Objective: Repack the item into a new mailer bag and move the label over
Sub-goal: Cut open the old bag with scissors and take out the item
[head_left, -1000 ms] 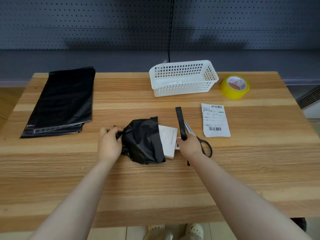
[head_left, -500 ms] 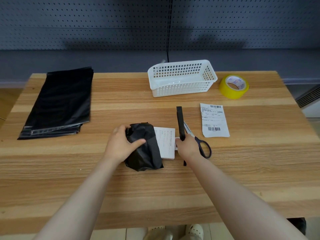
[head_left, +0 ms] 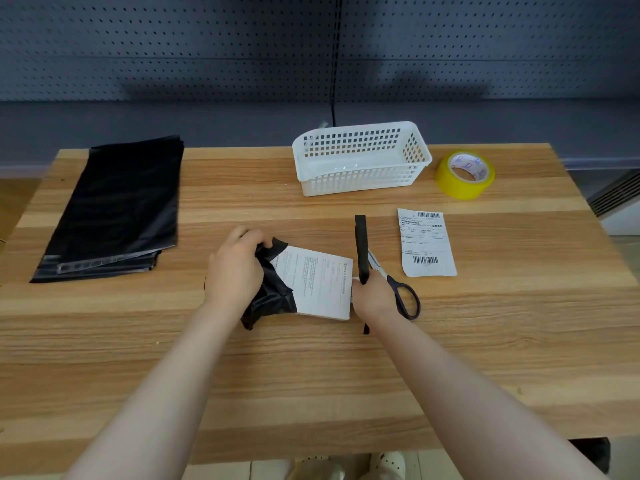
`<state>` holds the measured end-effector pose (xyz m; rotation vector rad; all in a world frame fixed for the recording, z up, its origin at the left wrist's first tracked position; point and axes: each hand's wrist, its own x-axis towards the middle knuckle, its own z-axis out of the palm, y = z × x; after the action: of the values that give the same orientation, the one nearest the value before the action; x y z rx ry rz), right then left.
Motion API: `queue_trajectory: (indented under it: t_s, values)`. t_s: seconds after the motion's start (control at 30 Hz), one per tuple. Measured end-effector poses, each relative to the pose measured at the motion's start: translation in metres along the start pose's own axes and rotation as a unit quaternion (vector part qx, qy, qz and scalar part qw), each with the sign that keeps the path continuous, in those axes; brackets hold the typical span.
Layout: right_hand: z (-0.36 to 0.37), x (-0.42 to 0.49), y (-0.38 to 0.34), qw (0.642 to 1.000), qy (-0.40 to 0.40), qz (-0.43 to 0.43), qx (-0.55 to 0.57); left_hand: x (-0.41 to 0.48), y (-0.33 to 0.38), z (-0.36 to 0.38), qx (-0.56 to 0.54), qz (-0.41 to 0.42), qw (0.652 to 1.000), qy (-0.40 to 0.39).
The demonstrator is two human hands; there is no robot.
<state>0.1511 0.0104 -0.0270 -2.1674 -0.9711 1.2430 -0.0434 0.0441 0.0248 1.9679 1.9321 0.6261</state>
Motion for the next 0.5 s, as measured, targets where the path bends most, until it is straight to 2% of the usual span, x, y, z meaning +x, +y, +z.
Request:
queue_trajectory:
  t_s: [0.13, 0.27, 0.5]
  values:
    - [-0.002, 0.0, 0.001, 1.0, 0.0, -0.028, -0.009, 0.003, 0.0, -0.005, 0.04, 0.027, 0.999, 0.014]
    - [-0.003, -0.001, 0.001, 0.999, 0.009, -0.039, -0.022, 0.006, 0.008, -0.011, 0.087, -0.004, 0.996, -0.008]
    - [-0.005, -0.001, -0.001, 0.999, 0.031, -0.032, -0.026, 0.01, 0.009, -0.012, 0.123, 0.006, 0.992, -0.005]
